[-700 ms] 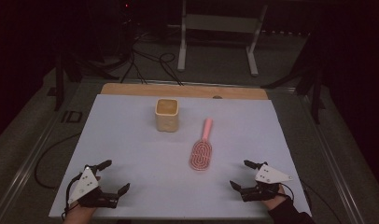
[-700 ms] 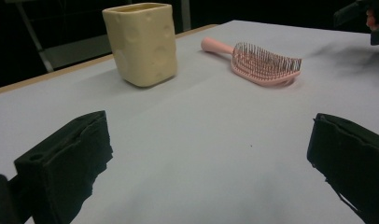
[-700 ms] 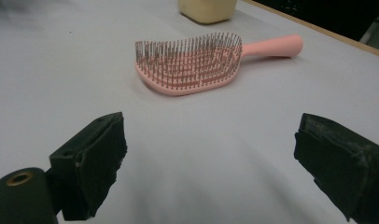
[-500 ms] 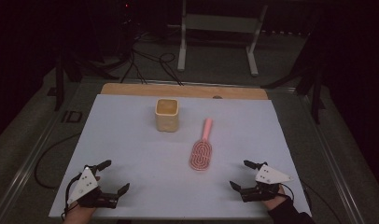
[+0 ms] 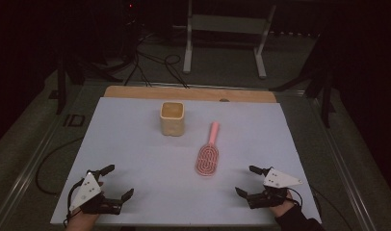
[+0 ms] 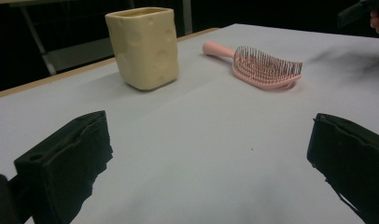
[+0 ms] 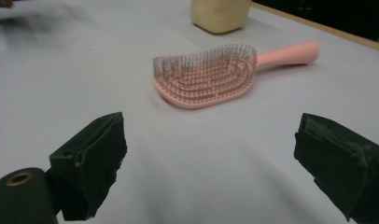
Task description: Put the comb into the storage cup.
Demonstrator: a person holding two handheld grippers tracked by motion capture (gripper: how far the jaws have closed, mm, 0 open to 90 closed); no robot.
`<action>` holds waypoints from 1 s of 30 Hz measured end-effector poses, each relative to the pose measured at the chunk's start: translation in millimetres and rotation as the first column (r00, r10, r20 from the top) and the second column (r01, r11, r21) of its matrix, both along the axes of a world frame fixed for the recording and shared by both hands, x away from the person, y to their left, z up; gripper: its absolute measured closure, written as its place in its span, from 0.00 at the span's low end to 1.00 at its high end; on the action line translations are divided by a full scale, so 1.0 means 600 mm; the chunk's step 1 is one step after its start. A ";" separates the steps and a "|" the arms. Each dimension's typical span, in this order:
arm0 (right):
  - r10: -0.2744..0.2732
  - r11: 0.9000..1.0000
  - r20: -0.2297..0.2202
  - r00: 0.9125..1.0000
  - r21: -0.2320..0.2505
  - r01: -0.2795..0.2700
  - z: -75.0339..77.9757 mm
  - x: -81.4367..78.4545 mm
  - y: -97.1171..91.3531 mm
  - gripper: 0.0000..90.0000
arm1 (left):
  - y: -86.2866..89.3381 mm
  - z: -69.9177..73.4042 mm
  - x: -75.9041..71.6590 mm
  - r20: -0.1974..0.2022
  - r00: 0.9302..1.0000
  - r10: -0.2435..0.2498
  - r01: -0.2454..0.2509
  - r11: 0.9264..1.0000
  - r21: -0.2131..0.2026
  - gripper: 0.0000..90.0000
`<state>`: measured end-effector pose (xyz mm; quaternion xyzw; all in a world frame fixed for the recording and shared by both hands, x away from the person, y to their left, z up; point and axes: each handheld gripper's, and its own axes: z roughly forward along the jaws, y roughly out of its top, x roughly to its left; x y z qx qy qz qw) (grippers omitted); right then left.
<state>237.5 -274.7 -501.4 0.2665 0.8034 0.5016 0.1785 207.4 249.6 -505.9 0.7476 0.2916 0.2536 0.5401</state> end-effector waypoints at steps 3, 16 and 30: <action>0.013 1.000 -0.017 1.000 0.000 -0.013 0.010 -0.004 0.002 0.10 | 0.000 0.000 0.001 0.002 1.000 -0.003 0.003 1.000 0.002 0.00; 0.083 0.994 -0.016 0.996 -0.077 -0.084 0.064 0.007 0.021 0.10 | -0.001 0.002 -0.001 0.007 1.000 -0.009 0.009 1.000 0.002 0.00; 0.151 0.986 0.032 0.988 -0.078 -0.148 0.125 0.061 0.037 0.10 | 0.000 0.004 -0.002 0.011 1.000 -0.011 0.011 1.000 -0.002 0.00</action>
